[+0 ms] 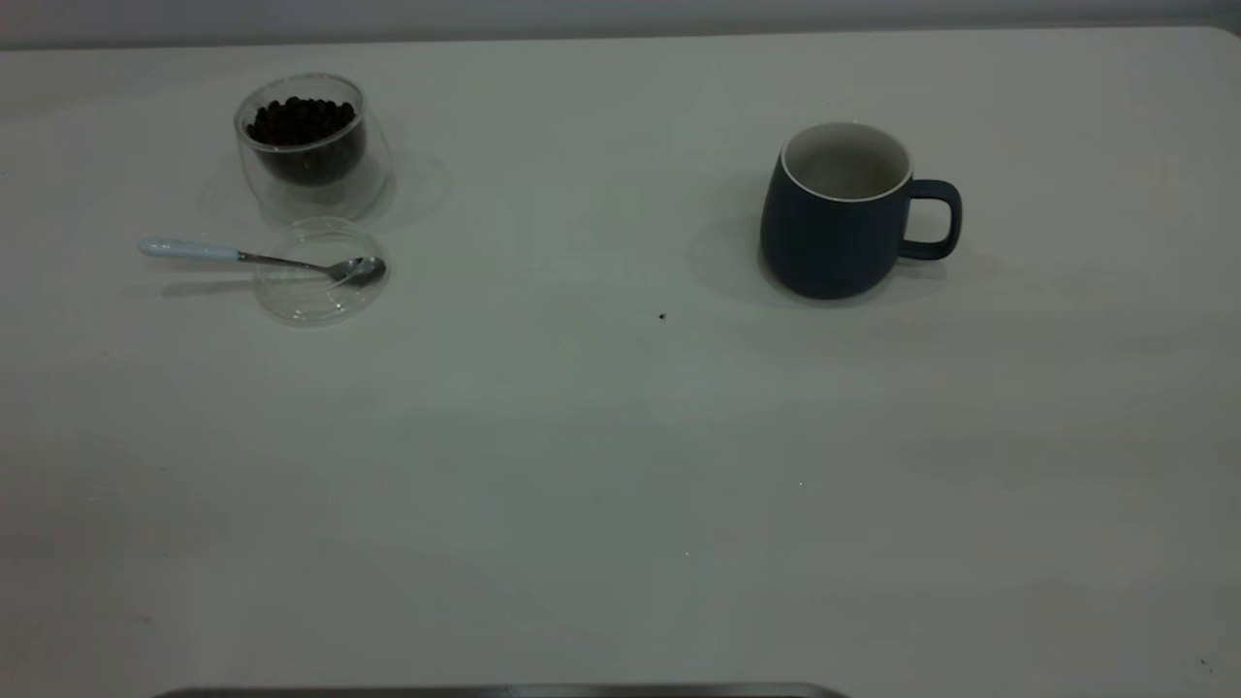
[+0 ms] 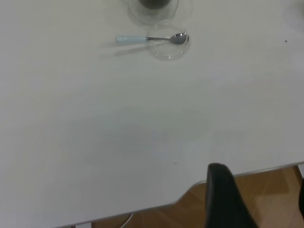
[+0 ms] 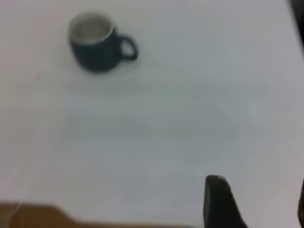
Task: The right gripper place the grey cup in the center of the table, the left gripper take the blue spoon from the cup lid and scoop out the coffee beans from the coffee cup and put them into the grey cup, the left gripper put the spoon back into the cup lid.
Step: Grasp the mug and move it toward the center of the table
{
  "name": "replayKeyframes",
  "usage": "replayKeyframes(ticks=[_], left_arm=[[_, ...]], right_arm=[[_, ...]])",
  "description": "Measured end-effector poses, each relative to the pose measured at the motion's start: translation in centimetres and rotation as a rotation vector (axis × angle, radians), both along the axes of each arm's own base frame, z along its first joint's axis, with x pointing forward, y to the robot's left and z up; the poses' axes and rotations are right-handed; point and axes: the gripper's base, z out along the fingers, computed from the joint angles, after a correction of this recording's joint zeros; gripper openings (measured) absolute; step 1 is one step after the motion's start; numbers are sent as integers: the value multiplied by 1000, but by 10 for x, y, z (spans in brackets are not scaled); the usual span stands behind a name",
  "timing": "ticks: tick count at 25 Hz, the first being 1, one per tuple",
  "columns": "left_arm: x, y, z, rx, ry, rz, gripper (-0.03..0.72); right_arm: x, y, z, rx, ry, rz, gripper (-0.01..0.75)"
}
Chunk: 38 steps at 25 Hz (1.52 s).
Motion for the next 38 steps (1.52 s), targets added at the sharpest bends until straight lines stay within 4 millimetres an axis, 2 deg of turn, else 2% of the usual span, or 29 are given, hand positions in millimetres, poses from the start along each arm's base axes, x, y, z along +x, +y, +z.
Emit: replayKeyframes(ticks=[5,9,17,30,38], left_arm=[[0,0,0,0,0,0,445],[0,0,0,0,0,0,445],[0,0,0,-1,0,1,445],[0,0,0,-1,0,1,445],[0,0,0,-1,0,1,445]], right_arm=[[35,5,-5,19,209,69,364],[58,13,-11,97,306,126,364],[97,28,-16,210,299,265,364],[168,29,-51,199,302,317,364],[234,32,-72,208,324,374,364]])
